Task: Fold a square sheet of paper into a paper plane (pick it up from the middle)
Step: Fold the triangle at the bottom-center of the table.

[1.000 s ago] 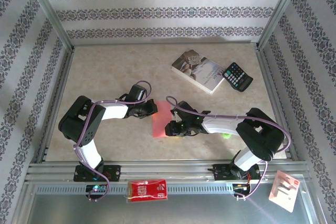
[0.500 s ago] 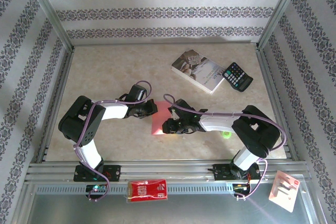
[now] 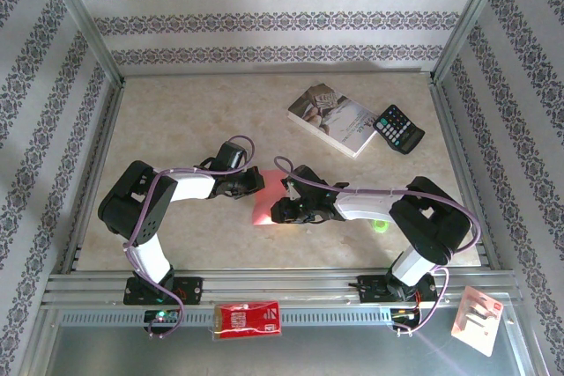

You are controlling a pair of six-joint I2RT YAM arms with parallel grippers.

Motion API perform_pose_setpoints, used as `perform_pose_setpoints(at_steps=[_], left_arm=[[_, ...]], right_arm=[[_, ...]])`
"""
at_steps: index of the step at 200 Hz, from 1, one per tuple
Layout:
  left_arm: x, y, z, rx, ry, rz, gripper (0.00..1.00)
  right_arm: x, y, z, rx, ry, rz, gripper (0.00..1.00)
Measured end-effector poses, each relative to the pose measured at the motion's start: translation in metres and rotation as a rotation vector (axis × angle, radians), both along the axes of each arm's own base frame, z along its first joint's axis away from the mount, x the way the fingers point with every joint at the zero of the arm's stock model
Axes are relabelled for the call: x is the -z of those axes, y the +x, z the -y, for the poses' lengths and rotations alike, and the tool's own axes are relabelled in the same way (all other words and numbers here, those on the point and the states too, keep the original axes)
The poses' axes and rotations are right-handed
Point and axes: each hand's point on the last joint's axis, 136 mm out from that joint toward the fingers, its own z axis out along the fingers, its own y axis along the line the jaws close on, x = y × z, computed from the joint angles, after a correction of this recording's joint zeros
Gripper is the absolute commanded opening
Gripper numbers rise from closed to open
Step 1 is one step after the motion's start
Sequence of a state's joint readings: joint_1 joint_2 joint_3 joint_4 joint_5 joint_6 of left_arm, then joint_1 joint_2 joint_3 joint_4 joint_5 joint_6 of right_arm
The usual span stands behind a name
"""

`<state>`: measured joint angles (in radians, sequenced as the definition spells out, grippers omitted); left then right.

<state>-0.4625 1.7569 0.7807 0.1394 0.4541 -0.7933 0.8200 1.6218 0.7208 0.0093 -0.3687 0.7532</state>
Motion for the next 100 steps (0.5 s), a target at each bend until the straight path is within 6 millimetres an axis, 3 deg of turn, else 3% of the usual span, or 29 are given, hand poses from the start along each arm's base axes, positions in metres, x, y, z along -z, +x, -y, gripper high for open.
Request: perform_pose_setpoints(at_steps=[100], left_arm=[[0.0,0.0,0.0,0.0,0.0,0.0,0.0]], right_arm=[[-0.013,0.003,-0.004,-0.006,0.046,0.018,0.4]])
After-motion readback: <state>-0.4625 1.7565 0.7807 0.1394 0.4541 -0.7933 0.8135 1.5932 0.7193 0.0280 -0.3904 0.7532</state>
